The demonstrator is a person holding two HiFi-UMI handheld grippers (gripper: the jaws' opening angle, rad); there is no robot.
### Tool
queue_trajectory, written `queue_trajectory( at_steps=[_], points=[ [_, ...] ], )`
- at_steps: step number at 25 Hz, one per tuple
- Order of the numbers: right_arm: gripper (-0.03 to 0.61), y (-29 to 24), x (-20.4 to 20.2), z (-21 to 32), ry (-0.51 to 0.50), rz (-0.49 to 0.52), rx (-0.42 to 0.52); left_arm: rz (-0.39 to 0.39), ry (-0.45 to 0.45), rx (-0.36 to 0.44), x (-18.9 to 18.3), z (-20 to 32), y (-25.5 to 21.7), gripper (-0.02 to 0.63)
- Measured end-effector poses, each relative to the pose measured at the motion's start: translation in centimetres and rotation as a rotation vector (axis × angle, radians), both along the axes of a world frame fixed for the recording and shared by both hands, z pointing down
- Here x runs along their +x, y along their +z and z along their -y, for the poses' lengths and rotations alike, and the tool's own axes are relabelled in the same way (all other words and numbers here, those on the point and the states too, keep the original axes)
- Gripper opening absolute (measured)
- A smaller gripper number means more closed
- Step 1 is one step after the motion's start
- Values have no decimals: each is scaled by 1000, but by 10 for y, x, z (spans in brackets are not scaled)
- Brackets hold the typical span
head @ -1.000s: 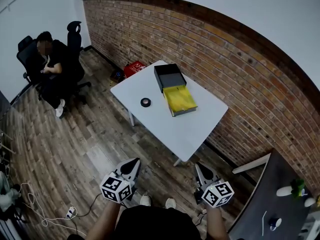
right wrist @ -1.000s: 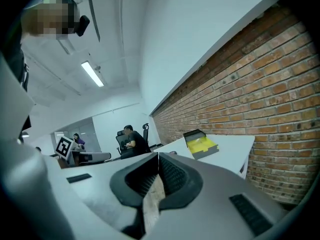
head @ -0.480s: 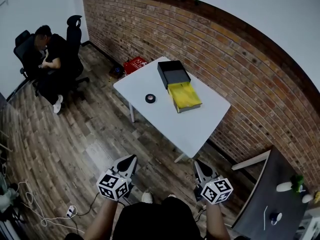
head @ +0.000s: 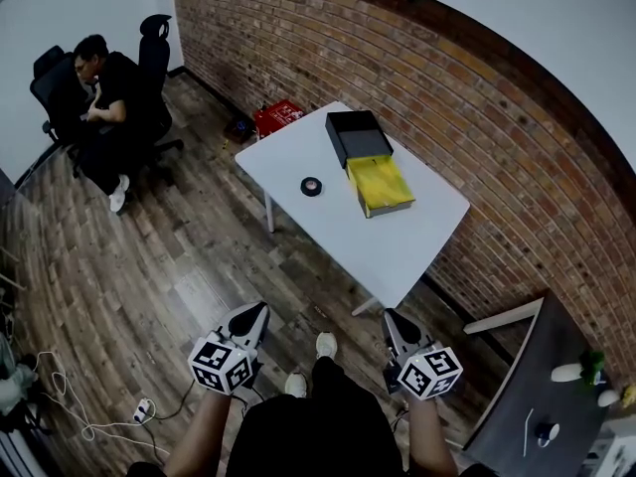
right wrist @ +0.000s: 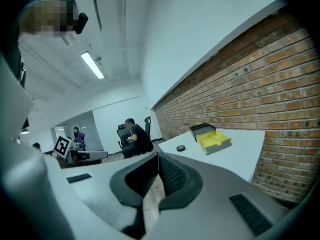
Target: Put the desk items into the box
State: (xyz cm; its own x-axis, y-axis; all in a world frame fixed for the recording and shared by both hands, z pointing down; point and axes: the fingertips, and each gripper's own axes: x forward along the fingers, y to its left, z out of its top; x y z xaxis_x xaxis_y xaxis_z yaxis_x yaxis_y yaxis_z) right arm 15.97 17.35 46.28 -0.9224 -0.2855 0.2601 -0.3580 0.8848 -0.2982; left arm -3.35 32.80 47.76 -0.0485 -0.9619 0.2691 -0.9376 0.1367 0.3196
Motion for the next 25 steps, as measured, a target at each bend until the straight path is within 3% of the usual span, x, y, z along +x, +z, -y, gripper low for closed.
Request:
queue_trajectory(
  at_steps=[11, 25],
  points=[
    [21, 14, -33, 43, -22, -2, -23, -3, -14, -20, -23, 36, 9, 14],
    [22, 20, -106, 172, -80, 4, -81, 0, -38, -40, -82, 160, 3, 14]
  ],
)
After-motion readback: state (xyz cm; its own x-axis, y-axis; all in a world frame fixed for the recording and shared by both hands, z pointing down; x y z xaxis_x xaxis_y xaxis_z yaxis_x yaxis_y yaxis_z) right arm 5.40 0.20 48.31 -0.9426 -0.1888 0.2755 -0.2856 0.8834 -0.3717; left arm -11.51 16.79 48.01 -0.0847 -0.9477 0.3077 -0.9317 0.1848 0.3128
